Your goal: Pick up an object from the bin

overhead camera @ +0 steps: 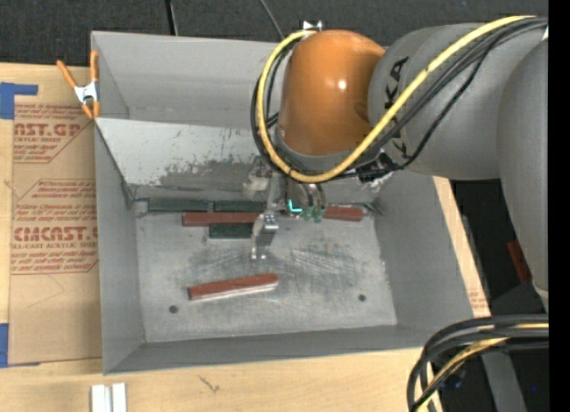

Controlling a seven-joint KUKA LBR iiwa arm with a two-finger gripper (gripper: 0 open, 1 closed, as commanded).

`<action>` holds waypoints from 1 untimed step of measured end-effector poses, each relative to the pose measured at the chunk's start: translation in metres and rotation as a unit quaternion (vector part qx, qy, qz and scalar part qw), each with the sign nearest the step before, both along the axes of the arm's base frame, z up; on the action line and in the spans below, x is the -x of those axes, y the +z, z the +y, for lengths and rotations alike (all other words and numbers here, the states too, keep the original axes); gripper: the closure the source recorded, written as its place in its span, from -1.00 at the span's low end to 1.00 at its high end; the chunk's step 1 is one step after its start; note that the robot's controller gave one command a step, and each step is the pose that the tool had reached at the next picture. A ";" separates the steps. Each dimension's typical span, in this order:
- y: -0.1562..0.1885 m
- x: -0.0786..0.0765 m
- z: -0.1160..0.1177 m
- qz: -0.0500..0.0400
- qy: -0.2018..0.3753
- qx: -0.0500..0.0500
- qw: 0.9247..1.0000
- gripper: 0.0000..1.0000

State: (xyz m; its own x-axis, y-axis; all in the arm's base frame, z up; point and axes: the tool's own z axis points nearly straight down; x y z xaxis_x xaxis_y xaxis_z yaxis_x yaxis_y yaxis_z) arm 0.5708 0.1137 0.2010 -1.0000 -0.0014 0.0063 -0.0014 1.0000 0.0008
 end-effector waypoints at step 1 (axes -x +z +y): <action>0.005 -0.002 -0.001 -0.004 0.000 0.000 1.000 -1.00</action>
Offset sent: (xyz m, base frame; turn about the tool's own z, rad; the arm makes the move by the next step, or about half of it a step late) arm -0.0098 -0.0100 -0.1212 -0.1896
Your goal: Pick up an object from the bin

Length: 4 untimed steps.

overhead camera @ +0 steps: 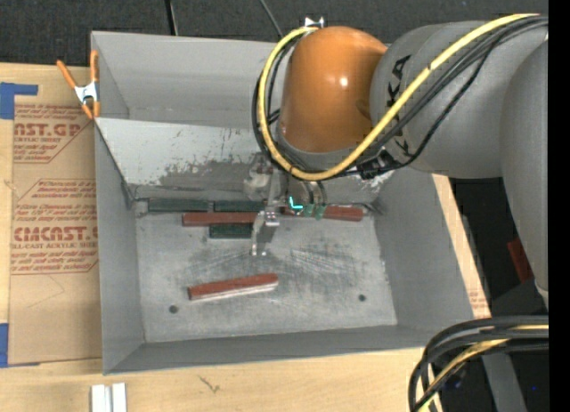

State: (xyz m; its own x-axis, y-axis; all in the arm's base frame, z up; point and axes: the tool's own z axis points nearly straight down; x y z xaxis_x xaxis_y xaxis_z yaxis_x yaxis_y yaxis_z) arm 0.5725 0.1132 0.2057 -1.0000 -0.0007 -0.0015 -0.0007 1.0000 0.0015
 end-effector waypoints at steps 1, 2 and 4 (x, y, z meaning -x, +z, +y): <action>-0.034 0.002 -0.002 -0.004 0.029 0.000 1.000 -1.00; -0.119 0.001 -0.029 -0.026 0.088 -0.004 0.996 1.00; 0.018 0.004 -0.012 -0.001 0.091 0.000 0.996 1.00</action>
Offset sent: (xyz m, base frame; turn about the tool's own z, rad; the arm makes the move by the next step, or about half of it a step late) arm -0.0161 -0.0348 -0.1357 -0.1756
